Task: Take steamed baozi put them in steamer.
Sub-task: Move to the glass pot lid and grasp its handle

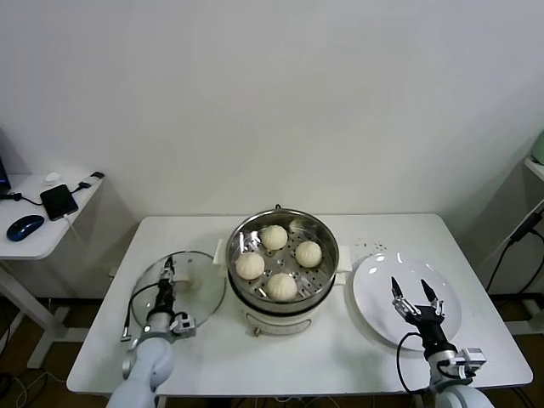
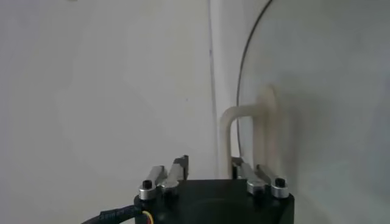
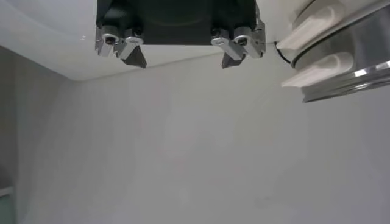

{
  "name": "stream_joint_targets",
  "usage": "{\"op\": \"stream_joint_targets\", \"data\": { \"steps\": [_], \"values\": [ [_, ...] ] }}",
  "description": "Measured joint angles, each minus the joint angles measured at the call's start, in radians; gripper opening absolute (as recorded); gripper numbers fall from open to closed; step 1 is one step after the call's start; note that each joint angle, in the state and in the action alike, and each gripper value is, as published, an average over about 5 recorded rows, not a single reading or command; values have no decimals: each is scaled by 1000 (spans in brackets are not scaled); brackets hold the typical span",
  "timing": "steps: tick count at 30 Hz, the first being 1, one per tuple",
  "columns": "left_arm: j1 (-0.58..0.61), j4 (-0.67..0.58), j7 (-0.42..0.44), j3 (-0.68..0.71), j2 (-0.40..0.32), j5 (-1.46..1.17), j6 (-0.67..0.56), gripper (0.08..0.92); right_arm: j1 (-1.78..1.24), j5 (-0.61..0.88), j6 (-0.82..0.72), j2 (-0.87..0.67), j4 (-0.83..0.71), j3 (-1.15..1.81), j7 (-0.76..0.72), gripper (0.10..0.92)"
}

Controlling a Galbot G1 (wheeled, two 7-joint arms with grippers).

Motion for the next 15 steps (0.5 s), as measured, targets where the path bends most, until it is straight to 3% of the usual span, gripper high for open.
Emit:
{"op": "stream_joint_targets", "data": {
  "steps": [8,15],
  "values": [
    [8,6,-1,-7,0,-8,4,195,3,-10,-1,9,1,-1,0,823],
    [34,-34,38,-7,14,-21,38,159,5,-18,-4,8,1,-5,-3,823]
  ]
}}
